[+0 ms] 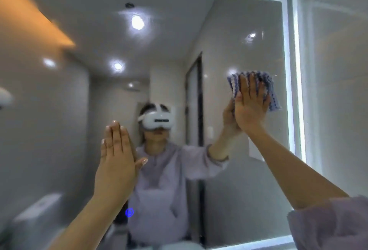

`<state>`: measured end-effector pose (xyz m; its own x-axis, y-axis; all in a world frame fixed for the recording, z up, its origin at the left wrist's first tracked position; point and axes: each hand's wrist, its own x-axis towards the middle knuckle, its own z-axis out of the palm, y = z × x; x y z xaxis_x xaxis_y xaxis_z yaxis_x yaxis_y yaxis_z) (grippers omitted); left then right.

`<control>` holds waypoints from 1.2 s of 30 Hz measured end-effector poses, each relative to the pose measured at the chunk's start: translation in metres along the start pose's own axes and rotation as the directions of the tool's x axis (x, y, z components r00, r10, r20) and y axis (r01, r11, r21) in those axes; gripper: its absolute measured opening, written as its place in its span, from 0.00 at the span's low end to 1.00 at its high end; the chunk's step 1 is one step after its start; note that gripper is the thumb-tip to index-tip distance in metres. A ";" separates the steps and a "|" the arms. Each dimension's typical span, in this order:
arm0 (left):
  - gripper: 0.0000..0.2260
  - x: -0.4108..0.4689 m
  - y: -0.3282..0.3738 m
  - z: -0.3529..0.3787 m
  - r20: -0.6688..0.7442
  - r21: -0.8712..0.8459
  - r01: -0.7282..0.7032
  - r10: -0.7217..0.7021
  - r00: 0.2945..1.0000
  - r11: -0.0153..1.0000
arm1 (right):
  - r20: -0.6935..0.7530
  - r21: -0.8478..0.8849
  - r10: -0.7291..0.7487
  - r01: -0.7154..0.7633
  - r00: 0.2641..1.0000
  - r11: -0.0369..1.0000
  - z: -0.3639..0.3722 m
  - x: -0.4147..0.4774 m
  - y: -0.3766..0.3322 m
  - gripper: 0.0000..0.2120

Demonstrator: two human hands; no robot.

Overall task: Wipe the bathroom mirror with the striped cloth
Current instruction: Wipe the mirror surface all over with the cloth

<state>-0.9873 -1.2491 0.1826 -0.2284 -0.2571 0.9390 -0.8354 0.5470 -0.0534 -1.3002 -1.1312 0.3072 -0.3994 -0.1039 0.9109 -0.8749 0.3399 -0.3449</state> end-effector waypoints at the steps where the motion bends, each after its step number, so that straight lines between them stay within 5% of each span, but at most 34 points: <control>1: 0.39 0.000 0.000 0.000 -0.014 0.004 -0.004 0.004 1.000 1.000 | 0.007 0.008 0.021 -0.021 1.000 1.000 0.004 -0.005 -0.007 0.25; 5: 0.44 0.002 0.003 -0.004 -0.003 -0.010 0.000 0.000 1.000 1.000 | -0.077 0.013 -0.232 0.233 0.970 0.972 0.019 -0.070 -0.023 0.27; 9: 0.46 0.004 0.006 -0.009 0.039 -0.019 0.016 -0.016 0.999 1.000 | 0.071 0.003 -0.606 0.607 0.792 0.795 0.034 -0.199 -0.008 0.28; 13: 0.44 0.004 0.006 -0.011 0.072 -0.016 0.016 -0.015 0.997 1.000 | 0.215 -0.028 -0.729 0.750 0.650 0.660 0.043 -0.264 0.014 0.32; 16: 0.44 0.003 0.003 -0.007 0.079 -0.024 0.010 -0.008 0.997 1.000 | 0.230 0.038 -0.761 0.775 0.607 0.630 0.035 -0.247 0.021 0.29; 20: 0.44 0.003 0.004 -0.009 0.069 -0.034 0.011 -0.008 0.998 0.999 | 0.117 -0.025 -0.611 0.618 0.783 0.786 0.029 -0.176 0.029 0.32; 23: 0.43 0.003 0.006 -0.011 0.070 -0.033 0.013 -0.010 0.998 0.999 | 0.022 -0.051 -0.279 0.280 0.960 0.959 0.022 -0.108 0.034 0.29; 27: 0.44 0.003 0.006 -0.011 0.078 -0.019 0.014 -0.013 0.997 1.000 | -0.028 -0.007 -0.048 0.048 0.998 0.999 0.025 -0.086 0.024 0.28; 31: 0.43 0.002 0.003 -0.008 0.068 -0.033 0.020 -0.018 0.998 0.999 | -0.074 -0.077 -0.226 0.220 0.971 0.972 0.037 -0.147 0.012 0.28; 36: 0.44 0.000 0.003 -0.009 0.064 -0.056 0.013 -0.009 0.998 0.998 | 0.074 -0.020 -0.595 0.598 0.800 0.801 0.063 -0.309 0.014 0.29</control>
<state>-0.9857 -1.2400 0.1851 -0.2519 -0.3125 0.9159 -0.8089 0.5875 -0.0220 -1.2060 -1.1533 0.0070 0.1808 -0.3549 0.9173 -0.9344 0.2291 0.2728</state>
